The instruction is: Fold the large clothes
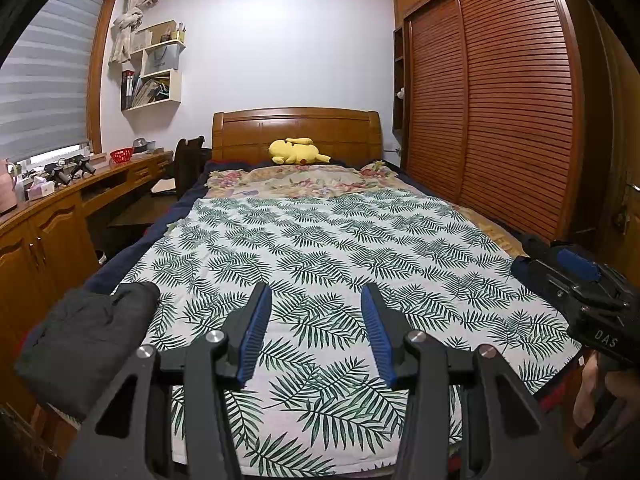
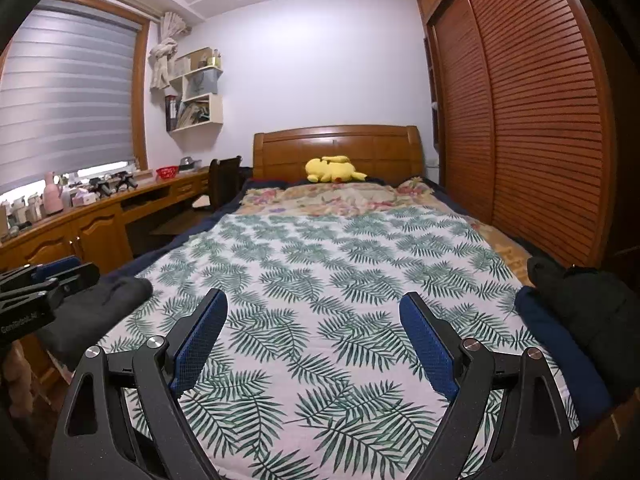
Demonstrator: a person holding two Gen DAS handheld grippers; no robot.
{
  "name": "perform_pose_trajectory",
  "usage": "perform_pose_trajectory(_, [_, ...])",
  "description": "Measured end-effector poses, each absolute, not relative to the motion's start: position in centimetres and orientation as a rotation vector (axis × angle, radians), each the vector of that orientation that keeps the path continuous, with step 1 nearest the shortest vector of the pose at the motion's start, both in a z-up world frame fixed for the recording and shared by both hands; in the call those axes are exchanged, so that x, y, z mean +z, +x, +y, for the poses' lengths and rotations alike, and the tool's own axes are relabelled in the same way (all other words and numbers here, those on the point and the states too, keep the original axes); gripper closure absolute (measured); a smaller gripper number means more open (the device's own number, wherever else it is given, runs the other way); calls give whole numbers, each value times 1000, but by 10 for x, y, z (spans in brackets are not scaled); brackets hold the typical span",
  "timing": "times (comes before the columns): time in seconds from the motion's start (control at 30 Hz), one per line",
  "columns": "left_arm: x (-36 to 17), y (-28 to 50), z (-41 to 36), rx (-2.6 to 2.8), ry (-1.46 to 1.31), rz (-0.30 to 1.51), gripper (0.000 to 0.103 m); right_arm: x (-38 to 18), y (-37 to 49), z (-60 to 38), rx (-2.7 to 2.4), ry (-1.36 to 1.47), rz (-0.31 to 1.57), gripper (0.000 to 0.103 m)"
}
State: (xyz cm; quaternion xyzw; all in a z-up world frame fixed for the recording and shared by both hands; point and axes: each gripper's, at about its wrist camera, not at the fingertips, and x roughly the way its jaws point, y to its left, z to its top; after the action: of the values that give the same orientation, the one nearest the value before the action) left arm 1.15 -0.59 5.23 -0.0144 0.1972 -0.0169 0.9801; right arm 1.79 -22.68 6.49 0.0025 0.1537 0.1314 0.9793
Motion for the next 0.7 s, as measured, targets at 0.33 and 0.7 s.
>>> perform_pose_trajectory(0.33, [53,11,-5,-34,-27,396,58,64,17,-230,274,8,311,13])
perform_pose_trajectory(0.7, [52,10,-5,-28,-25,395,57,65,16,-230,274,6,310,13])
